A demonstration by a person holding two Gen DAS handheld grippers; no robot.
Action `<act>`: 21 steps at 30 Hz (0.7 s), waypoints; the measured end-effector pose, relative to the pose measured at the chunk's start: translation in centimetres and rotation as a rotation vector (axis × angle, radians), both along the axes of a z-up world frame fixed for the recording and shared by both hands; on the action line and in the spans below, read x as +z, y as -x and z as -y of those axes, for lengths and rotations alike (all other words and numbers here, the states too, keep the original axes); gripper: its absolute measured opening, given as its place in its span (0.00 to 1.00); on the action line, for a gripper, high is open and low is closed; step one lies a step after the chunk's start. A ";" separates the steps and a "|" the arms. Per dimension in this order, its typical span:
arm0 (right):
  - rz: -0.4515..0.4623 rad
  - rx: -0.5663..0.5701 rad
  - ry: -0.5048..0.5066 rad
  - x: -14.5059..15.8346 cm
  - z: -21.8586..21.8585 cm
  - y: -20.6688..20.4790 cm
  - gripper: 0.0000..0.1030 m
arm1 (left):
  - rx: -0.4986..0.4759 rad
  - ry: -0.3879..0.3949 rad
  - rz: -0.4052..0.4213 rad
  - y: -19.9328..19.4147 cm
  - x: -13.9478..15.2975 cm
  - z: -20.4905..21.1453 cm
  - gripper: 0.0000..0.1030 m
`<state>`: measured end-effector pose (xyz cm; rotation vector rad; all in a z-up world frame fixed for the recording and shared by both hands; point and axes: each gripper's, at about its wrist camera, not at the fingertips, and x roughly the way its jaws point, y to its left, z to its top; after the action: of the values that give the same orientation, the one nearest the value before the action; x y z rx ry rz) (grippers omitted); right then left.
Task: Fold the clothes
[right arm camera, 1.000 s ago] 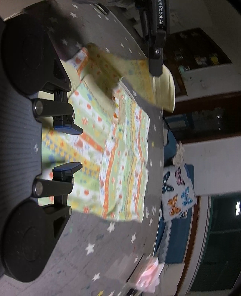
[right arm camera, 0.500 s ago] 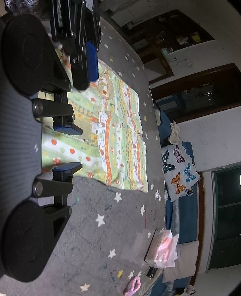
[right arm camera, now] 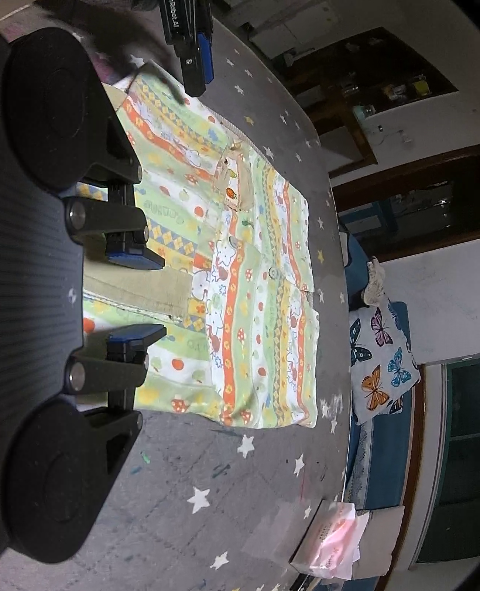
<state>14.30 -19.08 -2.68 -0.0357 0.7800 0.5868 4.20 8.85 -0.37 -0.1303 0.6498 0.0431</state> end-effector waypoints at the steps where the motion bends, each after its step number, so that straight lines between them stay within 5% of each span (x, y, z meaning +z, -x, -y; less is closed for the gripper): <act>1: 0.001 0.000 0.003 0.0 -0.1 0.0 0.22 | -0.003 0.005 -0.007 -0.3 -0.2 -0.1 0.45; 6: 0.002 -0.014 0.012 0.1 0.0 -0.2 0.07 | -0.013 0.024 -0.049 -1.8 -1.3 -0.2 0.41; 10: 0.041 -0.007 0.014 0.9 -0.2 0.2 0.03 | -0.005 0.033 -0.049 -1.9 -1.6 -0.4 0.12; 12: 0.078 0.001 0.010 1.7 -0.4 0.5 0.03 | 0.007 0.029 -0.035 -1.8 -1.3 -0.4 0.06; 17: 0.158 -0.012 -0.026 3.8 -0.3 1.0 0.03 | 0.029 0.016 0.026 -1.1 -0.5 -0.5 0.03; 21: 0.107 -0.041 -0.002 2.0 -0.4 -0.3 0.03 | 0.052 -0.001 0.017 -1.5 -0.9 -0.7 0.02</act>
<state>14.63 -18.71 -0.63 -0.0488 0.6748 0.5420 5.66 9.52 -1.28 -0.1462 0.6296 0.0928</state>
